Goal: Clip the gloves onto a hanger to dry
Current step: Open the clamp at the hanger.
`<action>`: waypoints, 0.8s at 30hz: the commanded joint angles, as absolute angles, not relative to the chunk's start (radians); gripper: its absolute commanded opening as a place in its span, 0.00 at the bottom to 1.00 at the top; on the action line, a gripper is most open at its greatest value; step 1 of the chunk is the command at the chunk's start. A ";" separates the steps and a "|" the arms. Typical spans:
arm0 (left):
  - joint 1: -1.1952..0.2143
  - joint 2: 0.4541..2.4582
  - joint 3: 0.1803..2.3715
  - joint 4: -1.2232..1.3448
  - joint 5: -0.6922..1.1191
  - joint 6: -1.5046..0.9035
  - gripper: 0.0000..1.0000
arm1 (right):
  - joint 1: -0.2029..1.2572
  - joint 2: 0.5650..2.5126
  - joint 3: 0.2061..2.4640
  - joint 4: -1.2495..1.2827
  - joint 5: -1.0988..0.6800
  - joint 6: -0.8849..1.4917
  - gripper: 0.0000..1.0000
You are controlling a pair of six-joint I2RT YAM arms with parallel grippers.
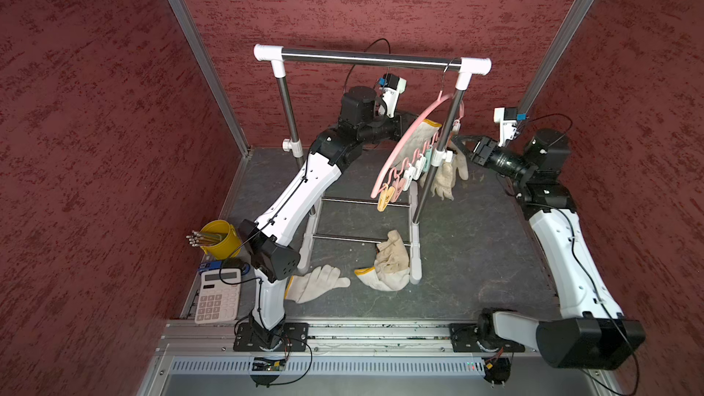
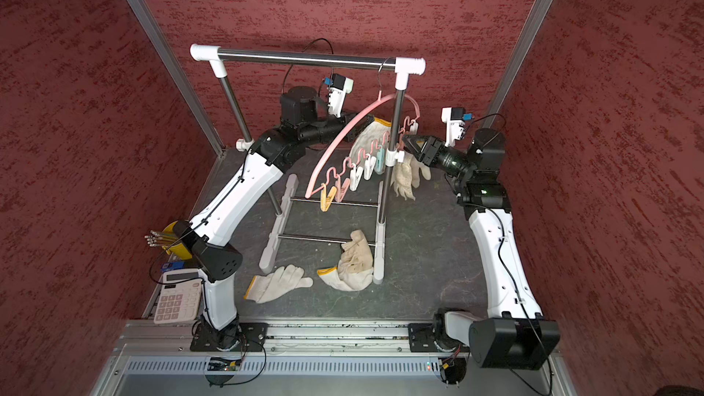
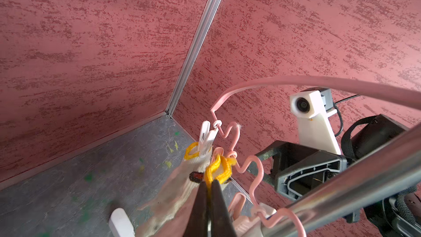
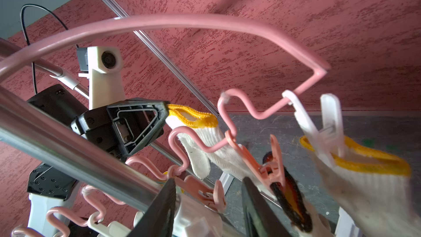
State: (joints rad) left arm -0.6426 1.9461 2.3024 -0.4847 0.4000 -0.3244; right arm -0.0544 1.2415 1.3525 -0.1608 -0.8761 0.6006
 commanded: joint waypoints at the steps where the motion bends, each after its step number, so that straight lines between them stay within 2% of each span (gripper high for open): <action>1: -0.644 1.964 2.331 -0.491 0.388 -0.313 0.00 | -0.057 1.234 1.353 -0.114 -0.929 0.575 0.46; 18: -0.658 2.107 2.515 -0.486 0.391 -0.361 0.00 | -0.058 1.250 1.295 -0.109 -0.879 0.557 0.50; 24: -0.656 2.111 2.519 -0.511 0.353 -0.335 0.00 | -0.057 1.277 1.297 -0.084 -0.932 0.555 0.49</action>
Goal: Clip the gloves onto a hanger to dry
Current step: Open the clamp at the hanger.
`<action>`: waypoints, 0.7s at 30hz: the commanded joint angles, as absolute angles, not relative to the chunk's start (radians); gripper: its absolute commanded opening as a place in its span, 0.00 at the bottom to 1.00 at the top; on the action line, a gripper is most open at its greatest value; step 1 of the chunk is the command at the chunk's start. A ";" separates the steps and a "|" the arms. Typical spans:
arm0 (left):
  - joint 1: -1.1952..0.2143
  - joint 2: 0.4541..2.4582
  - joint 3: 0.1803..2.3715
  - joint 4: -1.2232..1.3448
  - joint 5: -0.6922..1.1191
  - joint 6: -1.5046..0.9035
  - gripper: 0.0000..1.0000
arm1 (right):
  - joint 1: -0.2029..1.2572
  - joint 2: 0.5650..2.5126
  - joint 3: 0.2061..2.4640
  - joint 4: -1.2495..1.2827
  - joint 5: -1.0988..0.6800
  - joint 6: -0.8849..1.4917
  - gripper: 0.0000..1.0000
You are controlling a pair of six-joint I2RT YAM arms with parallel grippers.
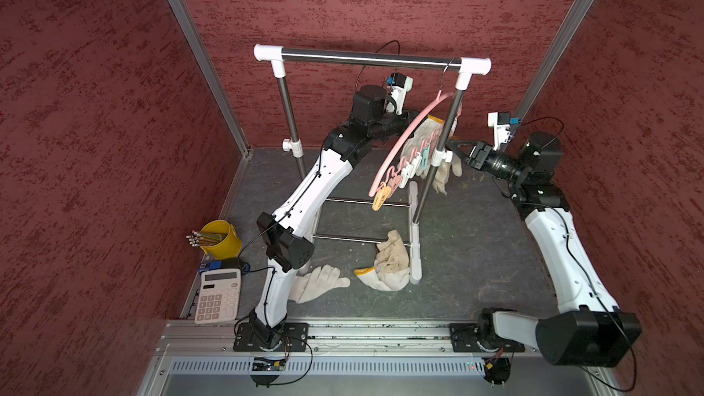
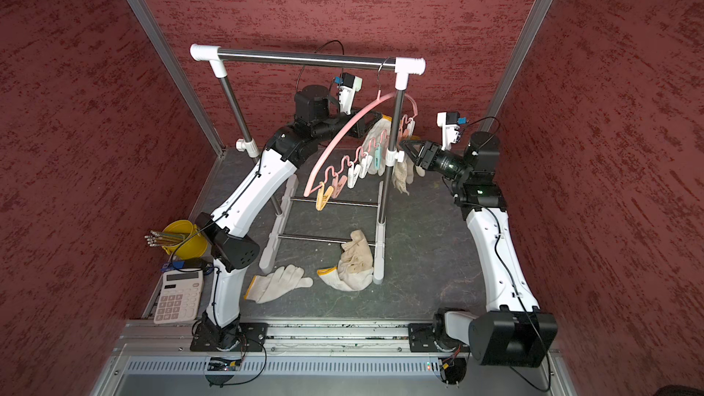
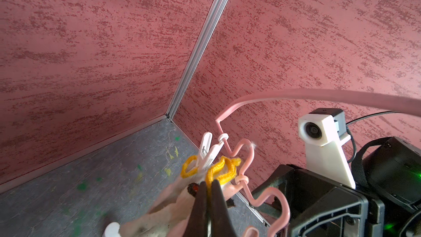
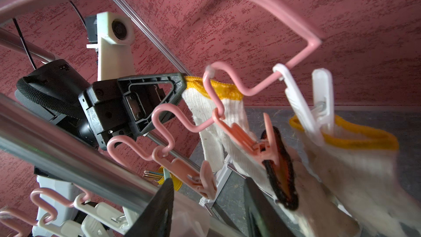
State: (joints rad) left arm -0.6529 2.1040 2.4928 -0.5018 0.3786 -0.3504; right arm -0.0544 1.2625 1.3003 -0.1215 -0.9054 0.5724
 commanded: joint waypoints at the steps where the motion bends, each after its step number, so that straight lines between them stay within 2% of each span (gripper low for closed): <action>1: -0.655 2.108 2.516 -0.521 0.350 -0.329 0.00 | -0.058 1.283 1.301 -0.082 -0.943 0.554 0.50; 13: -0.626 1.968 2.314 -0.499 0.314 -0.289 0.00 | -0.056 1.345 1.328 -0.002 -1.034 0.594 0.58; 21: -0.610 1.899 2.245 -0.496 0.307 -0.273 0.00 | -0.055 1.322 1.322 -0.026 -1.033 0.580 0.58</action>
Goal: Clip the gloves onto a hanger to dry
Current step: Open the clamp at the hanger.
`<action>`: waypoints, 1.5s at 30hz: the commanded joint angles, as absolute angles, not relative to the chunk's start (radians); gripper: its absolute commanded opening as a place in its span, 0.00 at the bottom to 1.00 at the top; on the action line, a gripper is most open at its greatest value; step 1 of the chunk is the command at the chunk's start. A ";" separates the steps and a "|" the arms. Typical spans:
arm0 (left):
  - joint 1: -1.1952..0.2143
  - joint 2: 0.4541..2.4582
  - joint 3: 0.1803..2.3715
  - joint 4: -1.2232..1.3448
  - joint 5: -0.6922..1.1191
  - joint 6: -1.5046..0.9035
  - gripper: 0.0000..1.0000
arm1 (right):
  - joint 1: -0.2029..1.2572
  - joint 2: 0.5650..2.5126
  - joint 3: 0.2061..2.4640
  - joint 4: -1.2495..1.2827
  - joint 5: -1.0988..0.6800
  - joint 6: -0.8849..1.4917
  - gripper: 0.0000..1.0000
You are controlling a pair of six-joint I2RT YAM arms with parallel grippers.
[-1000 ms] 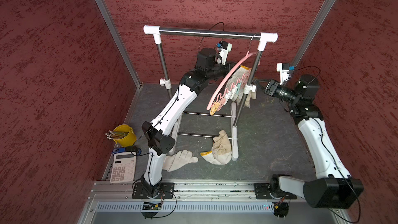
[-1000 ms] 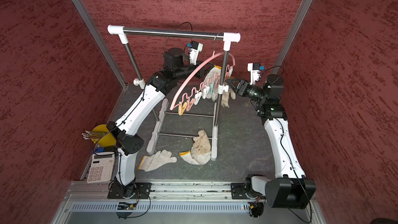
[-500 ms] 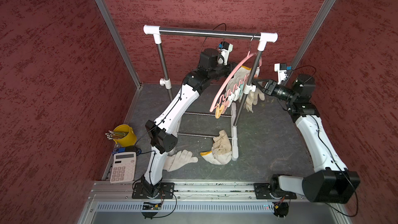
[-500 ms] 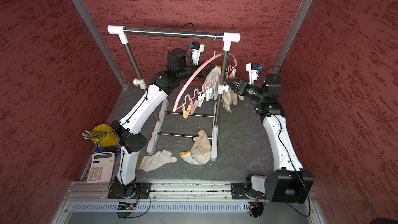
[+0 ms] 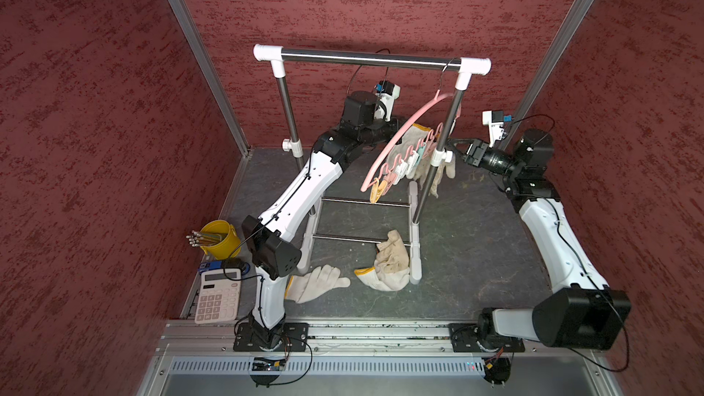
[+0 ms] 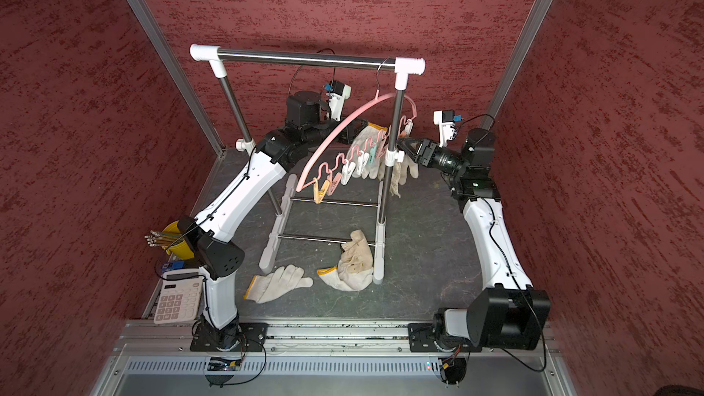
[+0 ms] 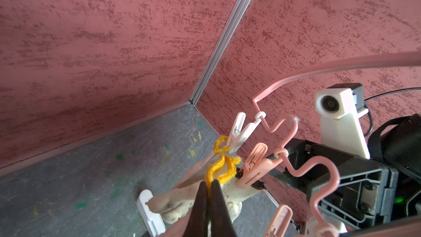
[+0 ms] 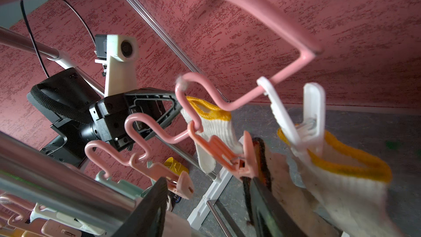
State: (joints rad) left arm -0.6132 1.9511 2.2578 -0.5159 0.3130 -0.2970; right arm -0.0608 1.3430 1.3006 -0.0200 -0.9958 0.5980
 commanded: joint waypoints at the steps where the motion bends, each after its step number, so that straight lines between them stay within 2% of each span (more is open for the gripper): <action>1: -0.611 1.890 2.236 -0.498 0.307 -0.271 0.00 | -0.054 1.317 1.320 -0.038 -1.026 0.571 0.57; 10: -0.611 1.774 2.122 -0.513 0.291 -0.237 0.00 | -0.055 1.286 1.320 -0.155 -0.941 0.490 0.57; 16: -0.601 1.644 2.032 -0.521 0.175 -0.161 0.00 | -0.054 1.272 1.312 -0.150 -0.910 0.501 0.58; 22: -0.588 1.552 2.058 -0.574 0.175 -0.134 0.00 | -0.054 1.266 1.311 -0.157 -0.900 0.504 0.58; 31: -0.653 1.407 2.063 -0.609 0.127 -0.049 0.00 | -0.054 1.253 1.301 -0.154 -0.896 0.522 0.58; 38: -0.720 1.369 2.053 -0.606 0.080 -0.029 0.00 | -0.054 1.247 1.305 -0.140 -0.899 0.548 0.58; 45: -0.721 1.322 1.911 -0.565 0.029 -0.019 0.00 | -0.055 1.184 1.334 -0.198 -0.866 0.527 0.58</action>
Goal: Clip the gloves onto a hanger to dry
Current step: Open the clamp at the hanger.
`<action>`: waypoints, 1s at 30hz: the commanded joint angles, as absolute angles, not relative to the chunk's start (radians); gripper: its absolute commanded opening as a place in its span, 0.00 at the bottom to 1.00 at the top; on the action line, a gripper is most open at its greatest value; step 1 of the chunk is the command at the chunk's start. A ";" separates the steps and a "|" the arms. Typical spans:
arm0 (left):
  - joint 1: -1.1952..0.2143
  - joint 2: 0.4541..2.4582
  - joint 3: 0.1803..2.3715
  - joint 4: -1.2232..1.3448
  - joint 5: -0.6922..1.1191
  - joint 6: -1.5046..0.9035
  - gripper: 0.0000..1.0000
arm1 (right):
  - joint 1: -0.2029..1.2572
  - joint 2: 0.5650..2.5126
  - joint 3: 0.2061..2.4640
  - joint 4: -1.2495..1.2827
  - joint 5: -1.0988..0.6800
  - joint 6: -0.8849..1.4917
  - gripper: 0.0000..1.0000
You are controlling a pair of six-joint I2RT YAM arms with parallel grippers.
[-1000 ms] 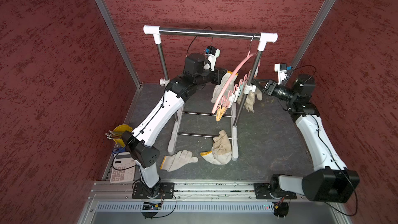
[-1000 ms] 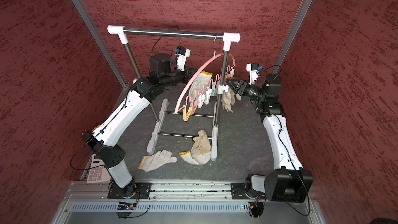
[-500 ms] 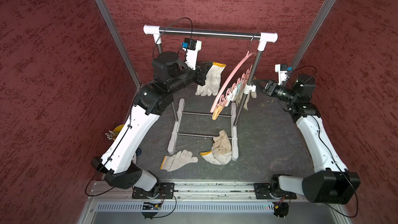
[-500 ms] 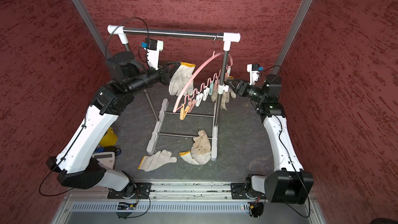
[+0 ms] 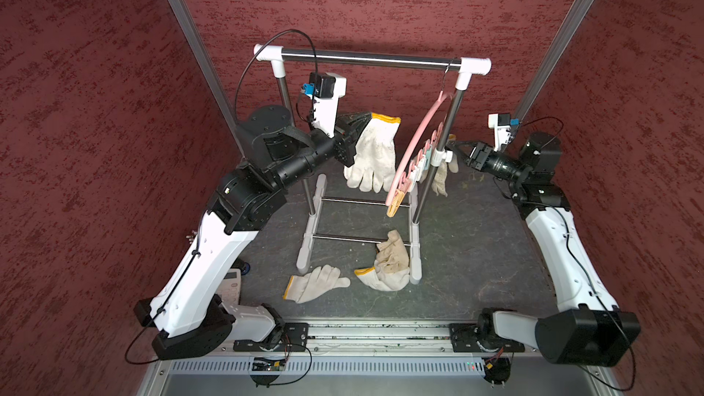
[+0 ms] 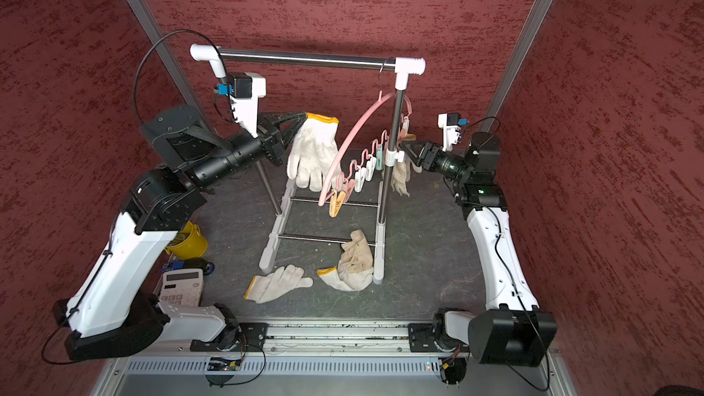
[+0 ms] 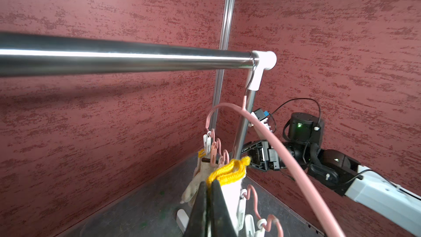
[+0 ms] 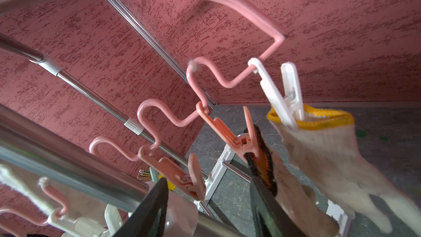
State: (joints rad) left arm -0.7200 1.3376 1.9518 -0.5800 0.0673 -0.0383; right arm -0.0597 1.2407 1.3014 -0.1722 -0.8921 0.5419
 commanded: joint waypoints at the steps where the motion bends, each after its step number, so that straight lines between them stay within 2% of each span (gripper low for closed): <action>1: -0.719 1.316 1.894 -0.561 0.025 -0.020 0.00 | -0.055 1.167 1.337 -0.213 -0.861 0.526 0.57; 7: -0.713 1.283 1.799 -0.536 0.036 -0.062 0.00 | -0.054 1.053 1.330 -0.270 -0.856 0.540 0.56; 11: -0.713 1.274 1.717 -0.485 0.064 -0.115 0.00 | -0.041 0.971 1.245 -0.192 -0.913 0.647 0.49; 14: -0.713 1.285 1.683 -0.453 0.086 -0.149 0.00 | 0.000 0.932 1.205 -0.195 -0.910 0.655 0.50; 20: -0.721 1.330 1.681 -0.418 0.152 -0.209 0.00 | 0.157 0.936 1.199 -0.250 -0.825 0.623 0.51; 30: -0.735 1.344 1.690 -0.421 0.167 -0.225 0.00 | 0.256 1.014 1.174 -0.179 -0.732 0.625 0.51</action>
State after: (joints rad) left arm -0.7300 1.3411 1.6791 -0.4522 0.1520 -0.2127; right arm 0.2337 0.9974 1.1767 -0.2192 -0.7795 0.6319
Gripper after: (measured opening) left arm 0.057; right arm 0.512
